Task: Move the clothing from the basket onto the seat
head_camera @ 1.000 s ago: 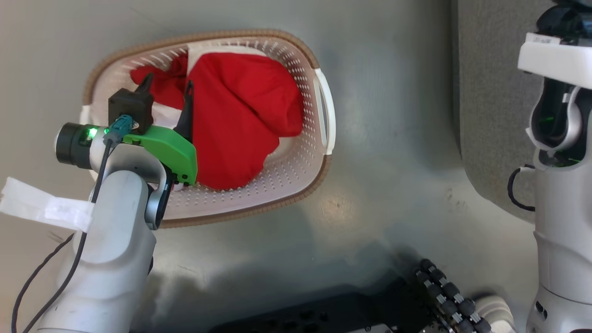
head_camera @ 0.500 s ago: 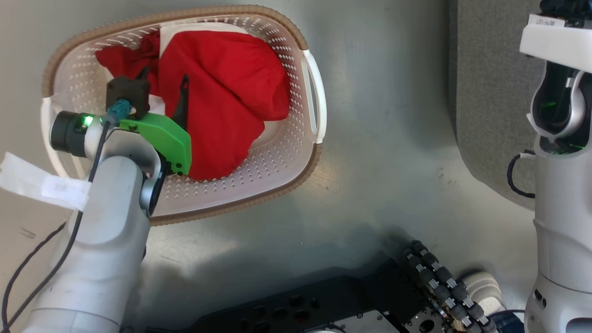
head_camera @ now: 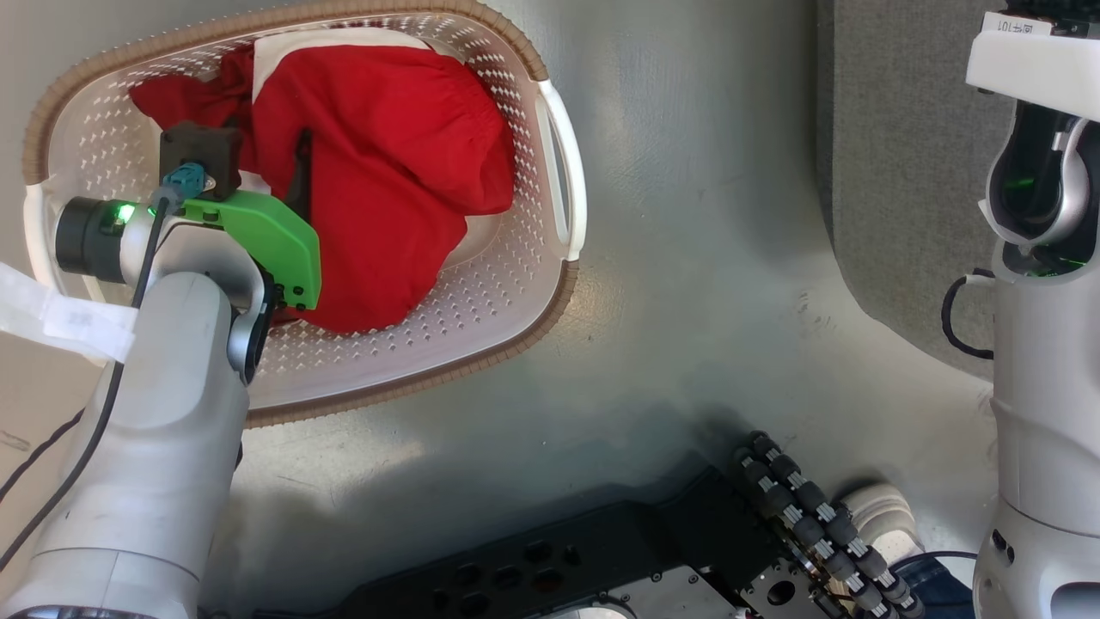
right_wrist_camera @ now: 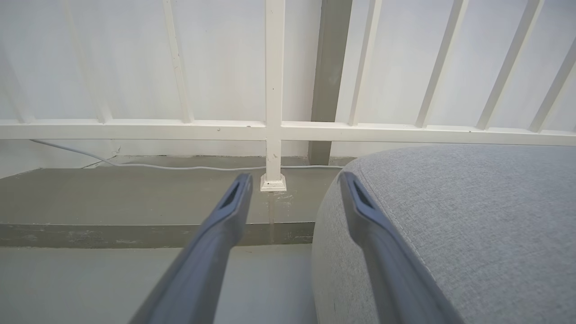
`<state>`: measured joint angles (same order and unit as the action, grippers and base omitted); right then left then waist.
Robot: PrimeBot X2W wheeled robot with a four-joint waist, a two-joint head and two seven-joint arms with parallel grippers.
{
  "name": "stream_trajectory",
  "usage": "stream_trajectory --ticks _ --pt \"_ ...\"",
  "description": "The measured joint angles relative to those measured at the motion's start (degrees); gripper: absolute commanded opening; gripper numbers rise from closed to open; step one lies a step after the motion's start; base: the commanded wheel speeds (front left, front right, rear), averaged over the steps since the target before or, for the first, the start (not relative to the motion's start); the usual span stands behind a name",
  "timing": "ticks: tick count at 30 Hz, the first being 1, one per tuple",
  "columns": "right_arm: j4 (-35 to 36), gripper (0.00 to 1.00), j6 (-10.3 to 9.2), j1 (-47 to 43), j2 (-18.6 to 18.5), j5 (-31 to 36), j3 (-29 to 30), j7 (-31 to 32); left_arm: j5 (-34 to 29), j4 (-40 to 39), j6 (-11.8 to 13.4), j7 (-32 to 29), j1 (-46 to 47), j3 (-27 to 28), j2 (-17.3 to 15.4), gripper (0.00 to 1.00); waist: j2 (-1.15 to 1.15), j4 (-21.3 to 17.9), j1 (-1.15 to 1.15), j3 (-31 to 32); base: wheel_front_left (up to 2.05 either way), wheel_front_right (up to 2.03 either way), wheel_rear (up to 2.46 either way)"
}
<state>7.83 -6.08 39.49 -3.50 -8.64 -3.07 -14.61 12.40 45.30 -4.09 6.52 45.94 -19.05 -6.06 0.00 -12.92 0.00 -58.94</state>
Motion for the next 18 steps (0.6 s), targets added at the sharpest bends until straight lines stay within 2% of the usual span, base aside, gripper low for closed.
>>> stream_trajectory --ticks 5,6,7,8,9,10,18 --pt "-0.4 1.00 0.00 0.0 0.0 0.0 0.0 0.0 0.2 1.2 -0.5 0.0 0.8 -0.4 0.4 1.00 0.00 -0.3 0.00 -0.2 0.00 0.00 0.00" --pt "-0.5 1.00 -0.01 0.0 0.0 0.1 0.0 0.0 0.2 1.6 -0.8 0.0 1.1 -0.5 0.5 0.92 0.00 -0.3 0.00 -0.2 0.00 0.00 0.00" --pt "-0.5 1.00 -0.01 0.0 0.1 0.1 0.0 0.0 0.2 2.0 -1.0 0.0 1.3 -0.7 0.6 0.75 0.00 -0.3 0.00 -0.3 0.00 0.00 0.00" --pt "-0.6 1.00 -0.01 0.0 0.1 0.1 -0.1 0.0 0.2 2.3 -1.0 0.0 1.4 -0.9 0.7 0.48 0.00 -0.4 0.00 -0.3 0.00 0.00 0.00" --pt "-0.7 1.00 -0.01 0.1 0.1 0.1 -0.1 0.0 0.2 2.6 -1.0 0.0 1.5 -1.1 0.9 0.37 0.00 -0.4 0.00 -0.3 0.00 0.00 0.00" --pt "-0.7 1.00 -0.01 0.1 0.1 0.1 -0.1 0.0 0.2 2.7 -1.0 0.1 1.7 -1.2 1.0 0.02 0.00 -0.5 0.00 -0.3 0.00 0.00 0.00" --pt "-1.2 1.00 -0.07 0.3 0.2 0.9 0.5 0.0 0.2 4.1 -1.7 1.6 2.4 -2.7 1.7 0.00 0.00 -0.2 0.00 0.6 0.00 0.00 0.00"
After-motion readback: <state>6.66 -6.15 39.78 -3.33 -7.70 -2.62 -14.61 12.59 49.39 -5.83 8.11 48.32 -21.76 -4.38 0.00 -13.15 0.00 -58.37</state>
